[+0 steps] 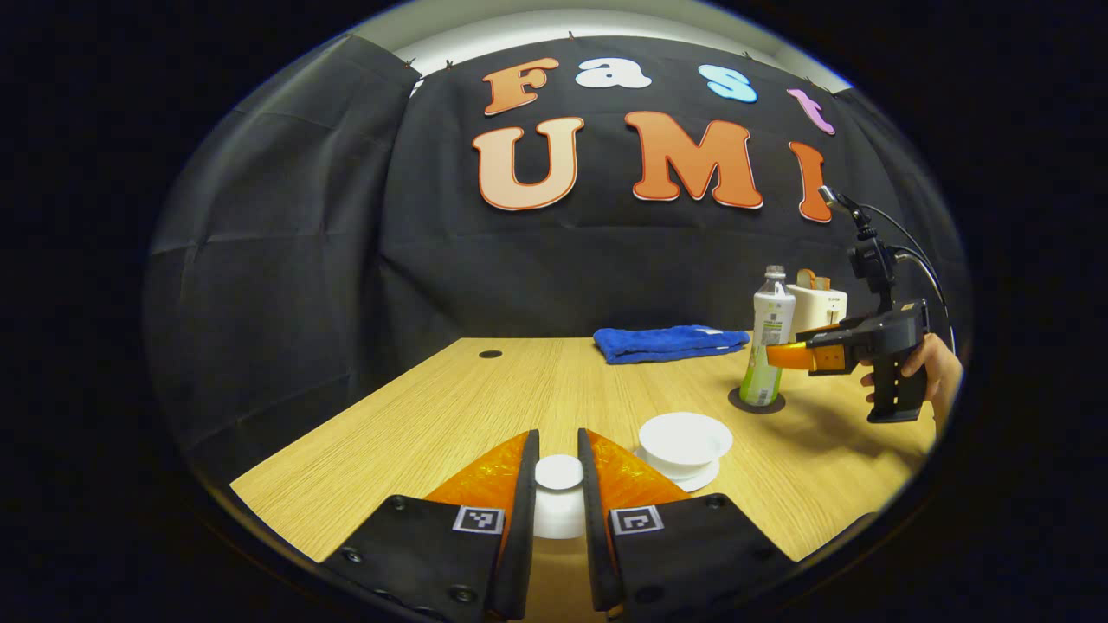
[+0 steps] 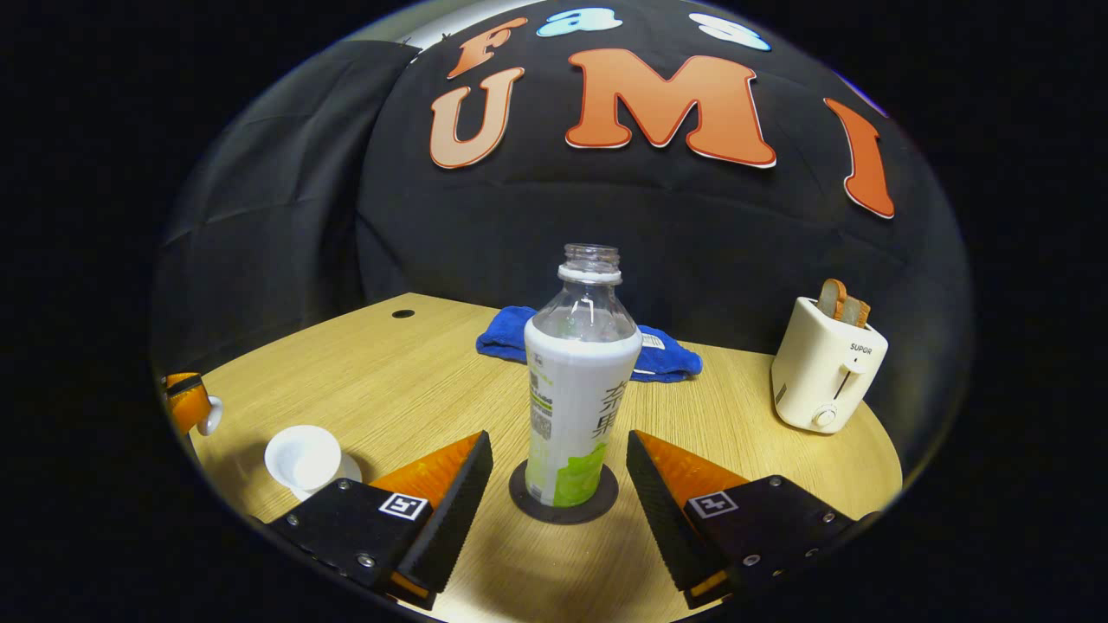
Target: Open the teacup lid with one hand, grasp the water bottle and pour water into the teacup with the other hand; after pouring, place the water bottle on the coaster and then close the teacup lid.
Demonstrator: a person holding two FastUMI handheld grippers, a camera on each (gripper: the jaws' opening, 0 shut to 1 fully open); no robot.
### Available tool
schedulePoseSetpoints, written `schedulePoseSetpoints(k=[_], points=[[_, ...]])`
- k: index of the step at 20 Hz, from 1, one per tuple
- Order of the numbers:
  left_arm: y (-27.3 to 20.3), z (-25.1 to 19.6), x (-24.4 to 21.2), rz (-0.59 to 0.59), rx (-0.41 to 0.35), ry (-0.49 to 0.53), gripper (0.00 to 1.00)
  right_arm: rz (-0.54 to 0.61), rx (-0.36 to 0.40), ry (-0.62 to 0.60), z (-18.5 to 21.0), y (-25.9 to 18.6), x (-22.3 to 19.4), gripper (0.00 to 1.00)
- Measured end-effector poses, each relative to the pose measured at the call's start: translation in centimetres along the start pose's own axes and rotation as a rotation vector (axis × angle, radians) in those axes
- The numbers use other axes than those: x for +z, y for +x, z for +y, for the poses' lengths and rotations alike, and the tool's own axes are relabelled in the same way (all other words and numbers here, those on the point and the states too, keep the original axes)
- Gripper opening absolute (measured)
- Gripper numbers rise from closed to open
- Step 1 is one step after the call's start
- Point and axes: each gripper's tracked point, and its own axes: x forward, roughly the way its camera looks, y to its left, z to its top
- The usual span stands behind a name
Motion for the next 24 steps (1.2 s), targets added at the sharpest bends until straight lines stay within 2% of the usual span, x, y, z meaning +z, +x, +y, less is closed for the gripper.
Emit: schedulePoseSetpoints(k=[2,5,6,7,8,11,13,17,20,21,24], points=[[0.1,-1.3,0.8,-0.014,-0.022,-0.007,0.31,-0.016,0.008,-0.009,0.0,-1.2,0.1,0.94],[0.8,-3.1,1.9,-0.036,-0.055,-0.025,0.28,-0.042,0.018,-0.023,-0.1,-3.0,0.2,0.94],[1.0,-3.7,2.2,-0.041,-0.065,-0.032,0.31,-0.05,0.02,-0.023,-0.2,-3.6,0.3,0.94],[1.3,-4.3,2.5,-0.046,-0.075,-0.039,0.28,-0.058,0.021,-0.022,-0.3,-4.1,0.4,0.94],[1.6,-5.0,2.6,-0.043,-0.085,-0.041,0.31,-0.064,0.02,-0.019,-0.5,-4.6,0.3,0.94],[2.5,-6.8,3.0,-0.053,-0.107,-0.032,0.29,-0.075,0.014,-0.008,-1.4,-6.2,-0.2,0.94],[3.3,-8.0,2.9,-0.05,-0.124,-0.023,0.31,-0.077,0.005,-0.008,-2.0,-7.3,-0.8,0.93],[4.6,-10.0,2.4,-0.036,-0.143,-0.003,0.29,-0.064,0.003,0.036,-2.5,-8.7,-2.8,0.94],[5.8,-11.1,1.8,-0.022,-0.147,0.008,0.31,-0.069,-0.018,0.028,-3.3,-9.3,-3.6,0.94],[6.0,-11.3,1.4,-0.011,-0.148,0.005,0.29,-0.075,-0.016,0.025,-3.3,-9.3,-3.7,0.94],[6.8,-11.6,0.5,0.01,-0.141,0.012,0.31,-0.082,0.008,0.031,-3.1,-9.3,-4.3,0.94]])
